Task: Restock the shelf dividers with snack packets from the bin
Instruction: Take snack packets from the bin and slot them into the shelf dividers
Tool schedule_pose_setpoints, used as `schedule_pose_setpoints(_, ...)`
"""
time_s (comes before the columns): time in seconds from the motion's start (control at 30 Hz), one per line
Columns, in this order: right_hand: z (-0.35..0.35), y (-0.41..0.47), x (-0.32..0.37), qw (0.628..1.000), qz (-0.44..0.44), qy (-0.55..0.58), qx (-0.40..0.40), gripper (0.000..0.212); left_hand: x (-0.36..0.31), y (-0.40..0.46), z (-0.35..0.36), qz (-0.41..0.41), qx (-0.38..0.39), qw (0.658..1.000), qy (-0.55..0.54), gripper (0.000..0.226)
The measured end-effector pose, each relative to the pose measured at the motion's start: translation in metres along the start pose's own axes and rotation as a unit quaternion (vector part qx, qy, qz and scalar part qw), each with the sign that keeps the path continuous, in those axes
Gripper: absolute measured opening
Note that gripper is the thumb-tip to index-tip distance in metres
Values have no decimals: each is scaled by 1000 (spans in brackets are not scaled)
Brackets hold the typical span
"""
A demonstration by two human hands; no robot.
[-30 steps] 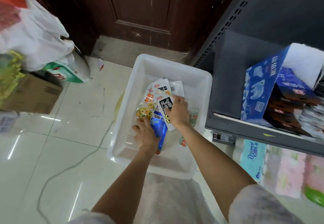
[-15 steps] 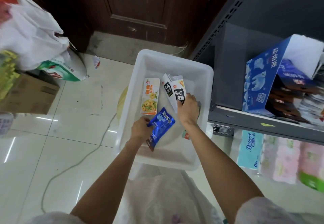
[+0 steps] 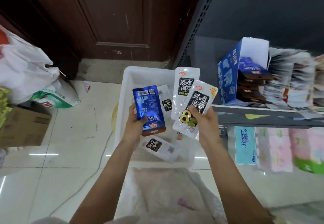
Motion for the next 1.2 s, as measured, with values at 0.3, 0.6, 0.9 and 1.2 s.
schedule_pose_setpoints(0.3, 15, -17, -15, 996, -4, -56, 63, 24, -11, -12, 20, 21, 40, 997, -66, 51)
schedule_pose_setpoints(0.6, 0, -33, 5, 966, -122, -221, 46, 8, -30, -40, 40, 142, 5, 987, 72, 51)
schedule_pose_setpoints(0.9, -90, -34, 46, 993, -109, 1, 49, 28, -43, -78, 103, 165, 79, 968, 174, 45)
schedule_pose_setpoints(1.2, -244, -14, 63, 984, -162, -53, 45, 74, 15, -129, 255, 218, 173, 905, 321, 37)
Point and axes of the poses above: each hand's wrist, its own y-axis towards the middle knuckle, its own z-axis out of the palm, x = y × z, the point moved 3 cm from there along y, towards the middle knuckle, and after that the axes turned 1 degree about -z, right-handed, at the moved point
